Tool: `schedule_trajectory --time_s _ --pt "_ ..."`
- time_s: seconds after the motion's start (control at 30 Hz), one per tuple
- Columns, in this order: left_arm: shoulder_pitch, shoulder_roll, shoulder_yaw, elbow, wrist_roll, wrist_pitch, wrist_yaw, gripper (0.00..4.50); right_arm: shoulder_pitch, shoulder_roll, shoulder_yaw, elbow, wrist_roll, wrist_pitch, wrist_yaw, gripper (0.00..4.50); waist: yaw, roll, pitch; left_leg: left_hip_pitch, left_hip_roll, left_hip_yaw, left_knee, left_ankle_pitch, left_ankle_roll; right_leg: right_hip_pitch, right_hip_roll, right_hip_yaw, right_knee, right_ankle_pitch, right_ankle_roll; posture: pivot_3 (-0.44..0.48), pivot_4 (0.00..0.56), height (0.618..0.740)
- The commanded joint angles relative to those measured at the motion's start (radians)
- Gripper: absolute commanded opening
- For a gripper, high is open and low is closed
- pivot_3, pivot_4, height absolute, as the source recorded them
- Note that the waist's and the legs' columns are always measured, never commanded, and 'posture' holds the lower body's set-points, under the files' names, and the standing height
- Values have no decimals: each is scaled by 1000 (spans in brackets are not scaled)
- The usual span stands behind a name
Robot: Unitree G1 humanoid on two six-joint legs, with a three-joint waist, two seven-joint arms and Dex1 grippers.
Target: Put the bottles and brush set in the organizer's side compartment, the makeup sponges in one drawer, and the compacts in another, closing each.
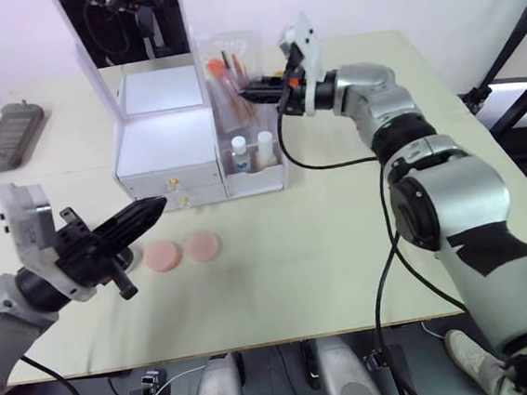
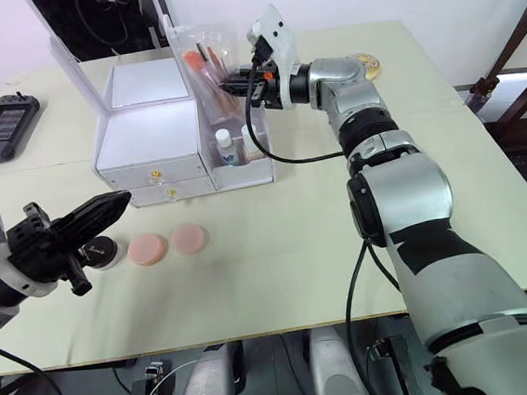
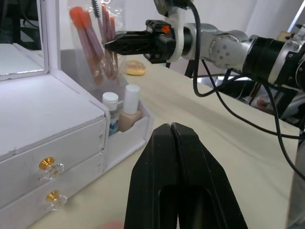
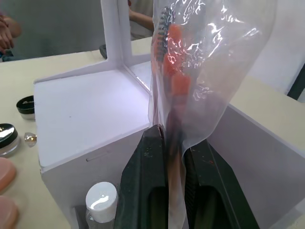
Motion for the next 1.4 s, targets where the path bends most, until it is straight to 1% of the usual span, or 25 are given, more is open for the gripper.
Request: schedule_trajectory --time_s 0.03,0.2,0.47,0.63,0.87,1.2,1.3,1.4 --pt "-2 17 12 -13 10 -33 4 0 -19 8 -21 -6 -35 -37 -32 21 0 0 0 0 0 0 0 0 0 0 0 0 0 0 0 0 150 740" --pt "1 19 -1 -20 11 -43 14 0 16 28 2 8 -110 -70 -82 21 0 0 0 0 0 0 0 0 0 0 0 0 0 0 0 0 150 740" --pt "-2 31 -7 -16 9 -50 20 0 52 41 -20 17 -165 -83 -131 21 0 0 0 3 0 0 1 1 -1 0 0 1 5 0 0 0 150 740" --pt "-3 36 -7 -19 7 -49 20 0 46 46 -30 15 -180 -110 -137 21 0 0 0 7 0 0 1 1 -1 1 1 3 9 0 0 0 150 740" --pt "-15 36 -23 -13 15 -51 24 0 -9 55 -43 12 -194 -151 -151 21 -4 0 0 10 0 1 1 1 -1 2 4 8 9 0 -2 0 150 740" --pt "-34 38 -38 -11 23 -50 32 0 14 84 -25 21 -247 -153 -199 21 -18 0 0 12 1 2 1 1 -1 4 5 10 10 1 -2 0 150 740" --pt "-33 41 -35 -16 16 -48 40 0 15 87 -36 23 -252 -145 -219 1348 -22 0 0 12 1 2 1 1 -1 4 5 10 10 1 -2 0 150 740" --pt "-32 44 -36 -18 15 -49 44 0 13 83 -44 22 -250 -145 -218 2860 -23 0 0 13 1 2 1 1 -1 4 5 10 10 1 -2 0 150 740"
